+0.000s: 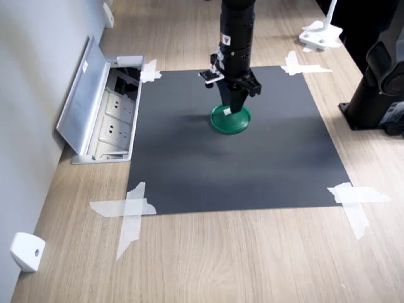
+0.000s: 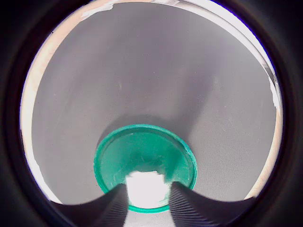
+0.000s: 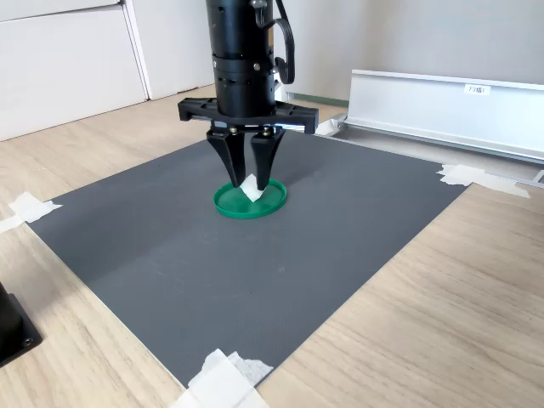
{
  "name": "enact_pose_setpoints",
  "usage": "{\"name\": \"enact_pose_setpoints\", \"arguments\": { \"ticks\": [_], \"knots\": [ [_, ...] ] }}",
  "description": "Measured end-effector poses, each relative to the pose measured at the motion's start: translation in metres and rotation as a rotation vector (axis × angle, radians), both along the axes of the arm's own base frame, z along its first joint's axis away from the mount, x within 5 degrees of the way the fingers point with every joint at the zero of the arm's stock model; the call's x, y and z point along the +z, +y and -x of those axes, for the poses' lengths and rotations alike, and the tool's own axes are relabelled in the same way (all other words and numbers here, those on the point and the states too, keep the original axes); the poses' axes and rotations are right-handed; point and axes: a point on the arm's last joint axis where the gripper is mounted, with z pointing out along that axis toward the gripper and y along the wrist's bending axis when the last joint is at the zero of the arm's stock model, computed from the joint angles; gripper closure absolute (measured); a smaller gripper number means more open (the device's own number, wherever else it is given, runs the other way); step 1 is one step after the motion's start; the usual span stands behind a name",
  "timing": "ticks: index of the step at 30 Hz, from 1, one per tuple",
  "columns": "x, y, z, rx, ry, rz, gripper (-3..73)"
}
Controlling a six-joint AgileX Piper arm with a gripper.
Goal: Grasp a white terminal and put it on the green lid.
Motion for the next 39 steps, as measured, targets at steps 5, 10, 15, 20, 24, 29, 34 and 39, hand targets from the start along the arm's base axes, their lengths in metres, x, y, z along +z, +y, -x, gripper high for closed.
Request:
{"name": "enact_pose_setpoints", "arguments": {
  "ticks": [5, 10, 15, 20, 24, 29, 34, 39],
  "knots": [
    [0.000, -0.001, -0.001, -0.009, -0.013, 0.009, 11.3],
    [0.006, -0.003, -0.002, -0.027, -0.055, 0.032, 15.2],
    [0.025, -0.003, -0.003, -0.048, -0.177, 0.038, 40.7],
    [0.051, -0.001, -0.002, -0.200, -0.331, -0.018, 66.2],
    [0.084, -0.002, 0.005, -0.377, -0.512, -0.084, 69.7],
    [0.123, -0.001, 0.034, -0.507, -0.710, -0.152, 70.1],
    [0.133, 0.005, 0.081, -0.530, -0.855, -0.201, 70.2],
    [0.119, 0.012, 0.138, -0.519, -0.981, -0.224, 70.2]
  ]
}}
